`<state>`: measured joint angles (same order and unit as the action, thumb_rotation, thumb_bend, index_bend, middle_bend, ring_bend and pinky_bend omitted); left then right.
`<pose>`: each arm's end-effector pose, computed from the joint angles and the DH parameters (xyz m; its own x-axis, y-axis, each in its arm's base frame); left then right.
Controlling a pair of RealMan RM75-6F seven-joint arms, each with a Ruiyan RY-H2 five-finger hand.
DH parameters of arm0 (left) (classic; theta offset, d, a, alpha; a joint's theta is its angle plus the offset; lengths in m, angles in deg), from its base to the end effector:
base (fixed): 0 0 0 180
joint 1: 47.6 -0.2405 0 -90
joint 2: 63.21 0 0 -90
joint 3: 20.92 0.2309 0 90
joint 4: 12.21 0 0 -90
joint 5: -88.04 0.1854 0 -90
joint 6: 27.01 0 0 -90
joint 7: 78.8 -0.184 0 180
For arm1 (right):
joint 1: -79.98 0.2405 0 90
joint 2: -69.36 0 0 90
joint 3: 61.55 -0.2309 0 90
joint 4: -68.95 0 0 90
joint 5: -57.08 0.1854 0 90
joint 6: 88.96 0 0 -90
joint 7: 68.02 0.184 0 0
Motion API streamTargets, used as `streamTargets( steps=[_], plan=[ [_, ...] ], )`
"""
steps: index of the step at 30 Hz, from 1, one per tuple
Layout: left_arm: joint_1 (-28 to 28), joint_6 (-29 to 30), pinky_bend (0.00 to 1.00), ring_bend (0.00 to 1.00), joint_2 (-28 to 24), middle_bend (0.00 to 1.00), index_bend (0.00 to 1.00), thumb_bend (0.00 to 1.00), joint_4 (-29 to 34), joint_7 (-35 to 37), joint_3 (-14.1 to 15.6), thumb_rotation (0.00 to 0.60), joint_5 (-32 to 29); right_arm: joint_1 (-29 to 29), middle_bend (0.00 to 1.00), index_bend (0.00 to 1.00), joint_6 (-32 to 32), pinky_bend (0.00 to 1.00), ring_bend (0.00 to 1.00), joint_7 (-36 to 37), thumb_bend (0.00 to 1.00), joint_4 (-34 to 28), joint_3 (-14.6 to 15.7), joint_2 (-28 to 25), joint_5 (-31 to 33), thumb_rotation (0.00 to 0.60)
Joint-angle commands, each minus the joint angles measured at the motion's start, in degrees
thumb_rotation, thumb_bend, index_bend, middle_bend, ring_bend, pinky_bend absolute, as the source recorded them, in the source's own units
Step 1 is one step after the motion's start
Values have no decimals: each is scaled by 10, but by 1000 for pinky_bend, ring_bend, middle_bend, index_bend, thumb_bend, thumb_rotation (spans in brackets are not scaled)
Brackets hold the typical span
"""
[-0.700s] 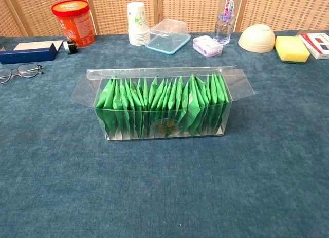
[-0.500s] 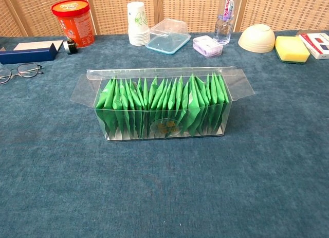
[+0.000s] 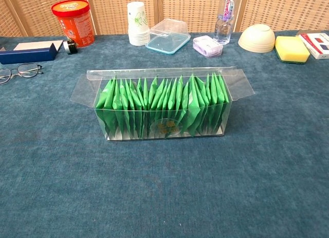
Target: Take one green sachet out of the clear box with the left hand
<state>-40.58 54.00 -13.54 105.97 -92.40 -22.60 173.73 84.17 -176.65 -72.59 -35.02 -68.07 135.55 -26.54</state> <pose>-0.2064 0.2137 0.1876 0.4371 0.0884 0.8950 0.8987 -0.0815 -0.4309 -0.2399 -0.2215 0.1673 0.2382 0.0810 0.9678 -0.9712 0.0176 0.2376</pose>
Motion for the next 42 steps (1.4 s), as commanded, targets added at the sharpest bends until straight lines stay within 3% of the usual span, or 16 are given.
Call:
streamTargets(
  steps=[1,9,16,26,32,42],
  plan=[
    [27,-32,262,155,-1,226,251,286,7,-6,-12,600,0,0,102,36,0,197,86,1,665,1,0,0,0,469],
    [102,-120,262,153,30,209,240,270,14,-36,-38,600,-22,1,102,36,5,197,86,5,664,7,-3,3,8,469],
    [189,-200,262,151,108,197,228,259,16,-106,-70,600,-68,1,102,36,8,197,86,8,665,12,-9,1,24,468],
    [274,-235,262,141,201,171,211,258,0,-218,-93,598,-150,-5,102,36,2,198,86,3,665,7,-9,-1,30,469],
    [318,-265,262,137,228,158,203,249,-19,-225,-95,579,-169,-9,102,36,-4,198,86,-5,665,0,-8,-3,29,470],
    [364,-265,262,135,275,153,206,244,-69,-252,-97,578,-208,-13,102,36,-8,197,86,-12,664,-7,-6,-1,29,468]
  ],
)
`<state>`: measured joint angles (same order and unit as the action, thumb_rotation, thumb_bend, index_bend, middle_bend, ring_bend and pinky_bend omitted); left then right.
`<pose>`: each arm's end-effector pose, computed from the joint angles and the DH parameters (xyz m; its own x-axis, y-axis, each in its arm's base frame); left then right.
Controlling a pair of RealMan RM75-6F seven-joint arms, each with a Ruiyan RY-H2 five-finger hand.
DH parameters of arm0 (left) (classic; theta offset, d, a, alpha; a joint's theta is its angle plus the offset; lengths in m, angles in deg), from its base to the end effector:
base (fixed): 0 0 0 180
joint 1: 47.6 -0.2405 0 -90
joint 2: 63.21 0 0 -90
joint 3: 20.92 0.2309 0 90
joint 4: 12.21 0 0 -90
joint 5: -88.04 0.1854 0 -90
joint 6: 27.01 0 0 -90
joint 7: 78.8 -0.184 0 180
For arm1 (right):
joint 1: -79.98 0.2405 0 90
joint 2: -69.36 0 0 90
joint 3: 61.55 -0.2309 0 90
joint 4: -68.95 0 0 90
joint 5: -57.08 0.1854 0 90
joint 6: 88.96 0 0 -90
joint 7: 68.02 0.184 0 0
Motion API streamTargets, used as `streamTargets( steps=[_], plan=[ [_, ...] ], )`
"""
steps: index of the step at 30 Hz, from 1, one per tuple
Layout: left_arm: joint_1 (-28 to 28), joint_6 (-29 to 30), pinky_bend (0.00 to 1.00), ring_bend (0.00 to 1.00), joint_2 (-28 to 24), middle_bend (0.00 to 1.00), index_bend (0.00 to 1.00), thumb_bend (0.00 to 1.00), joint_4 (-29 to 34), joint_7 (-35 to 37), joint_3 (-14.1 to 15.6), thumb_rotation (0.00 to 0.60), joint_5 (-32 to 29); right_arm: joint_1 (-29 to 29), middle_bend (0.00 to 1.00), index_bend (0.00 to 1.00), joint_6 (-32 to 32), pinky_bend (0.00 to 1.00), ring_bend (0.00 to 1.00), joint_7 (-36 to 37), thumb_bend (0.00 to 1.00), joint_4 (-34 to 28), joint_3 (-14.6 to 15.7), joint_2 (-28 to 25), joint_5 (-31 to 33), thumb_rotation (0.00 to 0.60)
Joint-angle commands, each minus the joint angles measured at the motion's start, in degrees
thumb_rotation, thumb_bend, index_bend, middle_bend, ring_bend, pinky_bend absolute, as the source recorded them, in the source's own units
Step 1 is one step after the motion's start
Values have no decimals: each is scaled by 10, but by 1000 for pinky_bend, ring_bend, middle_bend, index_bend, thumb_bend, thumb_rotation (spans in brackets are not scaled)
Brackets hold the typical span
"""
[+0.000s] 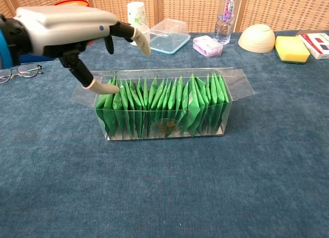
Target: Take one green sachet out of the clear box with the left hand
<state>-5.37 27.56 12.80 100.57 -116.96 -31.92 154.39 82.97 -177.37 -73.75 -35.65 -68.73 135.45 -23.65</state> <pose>-0.0431 0.2966 0.0291 0.5724 0.1721 0.8017 0.6974 -0.6164 -0.3655 -0.2503 -0.2174 0.1730 0.2483 0.0934 0.9642 -0.9667 0.0871 0.2405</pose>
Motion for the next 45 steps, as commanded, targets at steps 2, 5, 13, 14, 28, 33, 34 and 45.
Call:
streamTargets(
  steps=[2,5,13,14,28,33,34,45],
  plan=[
    [21,-6,262,135,18,145,209,245,-24,-4,-7,575,-31,-2,102,36,-4,198,86,-1,665,-1,0,1,0,470],
    [33,-4,262,135,26,140,213,248,-39,4,-14,575,-44,-5,102,36,-8,198,86,-1,665,-2,1,1,-1,471],
    [68,-38,262,131,27,140,305,359,-69,34,-18,457,-78,-9,102,36,-8,198,86,-2,664,-1,2,5,1,470],
    [70,-40,262,131,26,140,316,383,-71,37,-18,413,-79,-9,102,36,-9,198,86,-2,664,-1,2,6,1,469],
    [93,-33,262,131,20,142,341,437,-105,87,-23,324,-114,1,102,36,6,197,86,-7,664,-2,-4,5,5,469],
    [102,-39,262,131,22,142,337,460,-118,103,-23,323,-126,2,102,36,6,197,86,-11,665,-5,-6,5,6,468],
    [103,-40,262,131,23,142,337,471,-119,106,-23,323,-129,2,102,36,7,197,86,-12,664,-6,-5,5,6,468],
    [114,-38,262,136,29,144,426,572,-128,122,-14,370,-150,-1,102,36,3,198,86,-16,665,-8,-3,5,6,470]
  ],
)
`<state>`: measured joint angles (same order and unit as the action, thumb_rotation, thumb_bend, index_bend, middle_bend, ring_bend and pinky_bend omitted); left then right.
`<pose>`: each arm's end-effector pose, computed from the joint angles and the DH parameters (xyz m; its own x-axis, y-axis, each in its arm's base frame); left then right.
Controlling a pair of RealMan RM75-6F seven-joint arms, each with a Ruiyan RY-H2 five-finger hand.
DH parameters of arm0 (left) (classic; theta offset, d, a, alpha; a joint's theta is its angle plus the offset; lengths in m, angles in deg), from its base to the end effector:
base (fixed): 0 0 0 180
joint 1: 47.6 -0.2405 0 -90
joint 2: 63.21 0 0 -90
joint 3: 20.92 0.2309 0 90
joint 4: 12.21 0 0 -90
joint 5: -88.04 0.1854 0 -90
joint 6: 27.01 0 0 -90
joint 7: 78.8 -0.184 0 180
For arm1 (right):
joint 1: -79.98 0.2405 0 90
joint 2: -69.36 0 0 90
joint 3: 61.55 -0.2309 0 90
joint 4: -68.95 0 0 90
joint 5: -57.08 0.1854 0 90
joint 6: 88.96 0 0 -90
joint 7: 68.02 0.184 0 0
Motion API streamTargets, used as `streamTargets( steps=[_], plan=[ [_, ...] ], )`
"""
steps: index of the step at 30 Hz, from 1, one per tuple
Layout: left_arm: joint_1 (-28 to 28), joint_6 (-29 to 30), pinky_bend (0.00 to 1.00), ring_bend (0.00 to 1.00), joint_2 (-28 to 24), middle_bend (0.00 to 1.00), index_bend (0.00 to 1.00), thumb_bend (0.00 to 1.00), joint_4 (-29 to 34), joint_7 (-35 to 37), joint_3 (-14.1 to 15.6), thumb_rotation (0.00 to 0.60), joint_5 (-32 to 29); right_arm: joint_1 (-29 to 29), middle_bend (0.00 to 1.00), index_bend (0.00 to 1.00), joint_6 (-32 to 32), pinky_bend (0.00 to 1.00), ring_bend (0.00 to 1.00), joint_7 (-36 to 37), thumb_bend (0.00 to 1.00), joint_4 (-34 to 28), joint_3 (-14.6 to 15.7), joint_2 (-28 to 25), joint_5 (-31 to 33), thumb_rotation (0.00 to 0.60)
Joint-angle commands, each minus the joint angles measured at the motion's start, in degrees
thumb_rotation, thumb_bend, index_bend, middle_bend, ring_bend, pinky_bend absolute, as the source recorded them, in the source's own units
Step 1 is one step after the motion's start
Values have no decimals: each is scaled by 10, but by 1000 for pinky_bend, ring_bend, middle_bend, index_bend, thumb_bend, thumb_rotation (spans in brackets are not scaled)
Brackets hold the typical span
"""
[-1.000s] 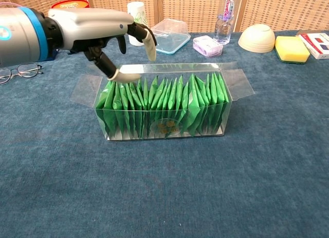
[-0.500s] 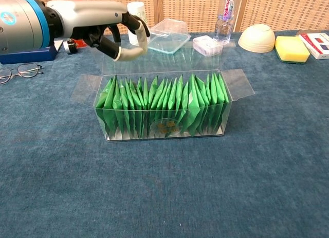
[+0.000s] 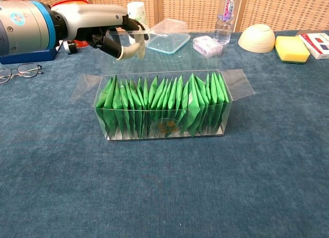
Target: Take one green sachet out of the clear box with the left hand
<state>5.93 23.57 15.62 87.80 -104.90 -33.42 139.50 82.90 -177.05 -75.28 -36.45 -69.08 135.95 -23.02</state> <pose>-0.0455 0.3582 0.0157 0.4646 0.3062 0.8309 0.8252 -0.4900 -0.2809 -0.2490 -0.2179 0.1703 0.2511 0.0885 0.9639 -0.9652 0.0978 0.2424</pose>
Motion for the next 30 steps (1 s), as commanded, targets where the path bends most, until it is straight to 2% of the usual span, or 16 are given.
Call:
streamTargets(
  steps=[1,5,8,17,21,24,26,30],
  plan=[
    [1,5,262,137,2,145,438,572,-2,2,1,381,-3,1,102,36,1,198,86,-1,665,0,0,1,0,470],
    [2,15,262,137,6,151,501,571,-10,2,3,442,-8,2,102,36,2,198,86,-2,665,0,-1,2,0,469],
    [2,19,262,137,10,154,512,571,-17,6,4,476,-12,3,102,36,3,197,86,-4,665,0,-1,2,1,469],
    [7,27,262,137,22,157,497,539,-40,9,2,488,-28,4,102,36,5,197,86,-7,665,-2,-2,2,4,469],
    [13,30,262,134,29,156,356,491,-50,-8,9,468,-41,4,102,36,4,197,86,-6,665,-2,-3,2,4,469],
    [14,37,262,119,33,143,255,466,-52,-17,11,414,-44,3,102,36,3,197,86,-6,665,-2,-2,2,4,469],
    [16,47,262,80,36,107,170,444,-56,-30,15,391,-45,3,102,36,3,197,86,-5,665,-2,-2,1,4,469],
    [18,96,256,8,51,35,61,381,-75,-94,33,388,-21,1,102,36,1,197,86,-4,665,-3,-1,0,3,468]
  ],
)
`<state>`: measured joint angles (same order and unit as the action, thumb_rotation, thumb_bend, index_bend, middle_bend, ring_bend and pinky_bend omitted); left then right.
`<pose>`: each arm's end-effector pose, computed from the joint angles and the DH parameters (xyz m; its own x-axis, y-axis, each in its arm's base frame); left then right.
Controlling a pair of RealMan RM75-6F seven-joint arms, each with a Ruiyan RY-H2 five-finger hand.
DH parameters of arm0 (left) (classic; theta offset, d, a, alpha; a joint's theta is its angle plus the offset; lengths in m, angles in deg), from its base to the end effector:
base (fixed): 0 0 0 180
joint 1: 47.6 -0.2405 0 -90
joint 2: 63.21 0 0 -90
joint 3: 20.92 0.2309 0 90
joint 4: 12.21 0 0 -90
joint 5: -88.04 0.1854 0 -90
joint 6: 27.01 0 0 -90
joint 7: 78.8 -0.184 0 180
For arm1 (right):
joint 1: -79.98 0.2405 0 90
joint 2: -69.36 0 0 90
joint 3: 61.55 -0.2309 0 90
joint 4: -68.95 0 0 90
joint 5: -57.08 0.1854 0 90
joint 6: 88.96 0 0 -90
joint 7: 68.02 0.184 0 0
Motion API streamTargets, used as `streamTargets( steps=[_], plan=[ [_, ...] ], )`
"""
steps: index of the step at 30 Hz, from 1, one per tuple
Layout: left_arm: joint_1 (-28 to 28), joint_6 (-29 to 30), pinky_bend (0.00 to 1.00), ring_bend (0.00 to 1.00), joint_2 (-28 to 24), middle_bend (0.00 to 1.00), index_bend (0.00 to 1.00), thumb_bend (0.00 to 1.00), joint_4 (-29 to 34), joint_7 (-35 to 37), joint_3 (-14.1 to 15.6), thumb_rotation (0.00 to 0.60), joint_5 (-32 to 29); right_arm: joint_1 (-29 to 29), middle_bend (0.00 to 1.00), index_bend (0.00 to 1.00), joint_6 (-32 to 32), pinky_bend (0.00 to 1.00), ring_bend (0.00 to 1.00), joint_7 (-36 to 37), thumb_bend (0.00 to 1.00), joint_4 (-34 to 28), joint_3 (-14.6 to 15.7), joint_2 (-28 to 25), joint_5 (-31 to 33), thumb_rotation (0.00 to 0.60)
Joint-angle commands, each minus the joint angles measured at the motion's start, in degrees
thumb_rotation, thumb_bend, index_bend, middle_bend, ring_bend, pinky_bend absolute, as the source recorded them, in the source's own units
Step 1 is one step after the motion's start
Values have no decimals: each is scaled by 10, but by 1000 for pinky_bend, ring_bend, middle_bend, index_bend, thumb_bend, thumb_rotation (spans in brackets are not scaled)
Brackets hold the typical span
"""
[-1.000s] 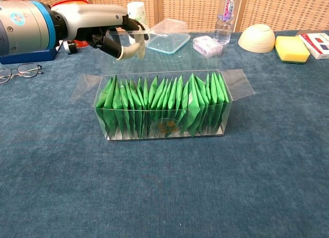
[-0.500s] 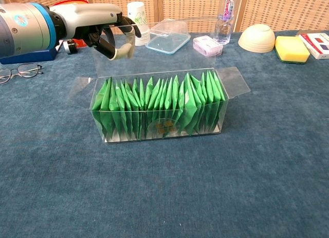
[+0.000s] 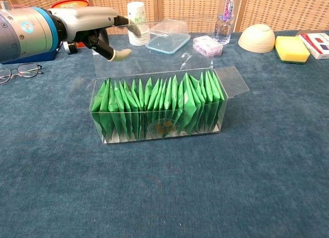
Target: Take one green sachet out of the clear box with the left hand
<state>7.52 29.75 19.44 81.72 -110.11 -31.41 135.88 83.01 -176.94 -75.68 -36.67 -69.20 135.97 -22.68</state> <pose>-0.0621 0.3784 0.0159 0.5274 0.2116 0.8228 0.8097 -0.4185 -0.4114 -0.2488 -0.2186 0.1702 0.2530 0.0874 0.9635 -0.9644 0.1013 0.2441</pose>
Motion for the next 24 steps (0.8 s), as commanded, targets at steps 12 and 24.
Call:
streamTargets(
  steps=[12,24],
  plan=[
    [-7,37,221,0,1,0,10,286,-6,-82,30,387,-3,-7,102,36,-10,197,86,-5,665,-9,3,-5,-5,470],
    [-56,80,210,0,-102,0,88,276,109,71,13,387,197,-15,102,36,-24,197,86,5,665,-10,6,-7,-18,469]
  ],
)
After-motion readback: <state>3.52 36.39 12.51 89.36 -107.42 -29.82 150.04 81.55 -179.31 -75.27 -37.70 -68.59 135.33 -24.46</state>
